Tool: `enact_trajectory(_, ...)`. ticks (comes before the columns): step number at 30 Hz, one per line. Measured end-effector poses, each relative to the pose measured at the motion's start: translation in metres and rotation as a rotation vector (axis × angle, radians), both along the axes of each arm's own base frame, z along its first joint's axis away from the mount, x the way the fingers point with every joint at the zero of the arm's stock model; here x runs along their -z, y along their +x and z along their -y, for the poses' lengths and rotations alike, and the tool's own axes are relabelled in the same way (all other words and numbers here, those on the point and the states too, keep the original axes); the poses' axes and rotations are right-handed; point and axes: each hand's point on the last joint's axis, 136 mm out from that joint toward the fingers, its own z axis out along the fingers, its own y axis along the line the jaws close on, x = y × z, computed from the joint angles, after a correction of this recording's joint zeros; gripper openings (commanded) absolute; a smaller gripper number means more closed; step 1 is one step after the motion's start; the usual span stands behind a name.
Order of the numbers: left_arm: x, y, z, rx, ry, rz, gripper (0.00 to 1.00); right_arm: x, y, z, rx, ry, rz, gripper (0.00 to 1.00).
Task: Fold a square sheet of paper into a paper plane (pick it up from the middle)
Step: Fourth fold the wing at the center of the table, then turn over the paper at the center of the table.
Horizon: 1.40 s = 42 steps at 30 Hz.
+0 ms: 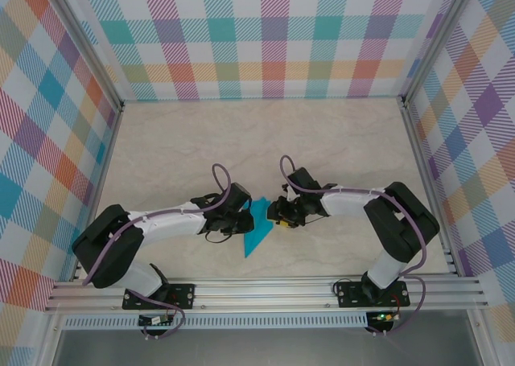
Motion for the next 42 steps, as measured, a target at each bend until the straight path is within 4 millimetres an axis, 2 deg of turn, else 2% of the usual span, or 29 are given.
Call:
enact_trajectory(8, 0.007, -0.001, -0.002, 0.001, 0.019, -0.014, 0.16, -0.003, 0.001, -0.009, -0.019, 0.047, 0.000, 0.38)
enact_trajectory(24, 0.011, 0.002, -0.006, -0.013, 0.028, -0.020, 0.14, -0.006, 0.001, -0.013, -0.021, 0.079, 0.006, 0.40)
enact_trajectory(29, 0.017, 0.002, -0.013, -0.036, 0.028, -0.033, 0.14, -0.005, -0.004, -0.009, -0.008, 0.079, -0.009, 0.41)
enact_trajectory(38, 0.018, 0.005, -0.011, -0.057, -0.028, -0.046, 0.14, -0.009, -0.014, -0.019, -0.017, 0.115, -0.031, 0.41)
enact_trajectory(42, 0.017, 0.005, -0.009, -0.052, -0.042, -0.046, 0.17, -0.008, -0.017, -0.019, -0.002, 0.113, -0.045, 0.43)
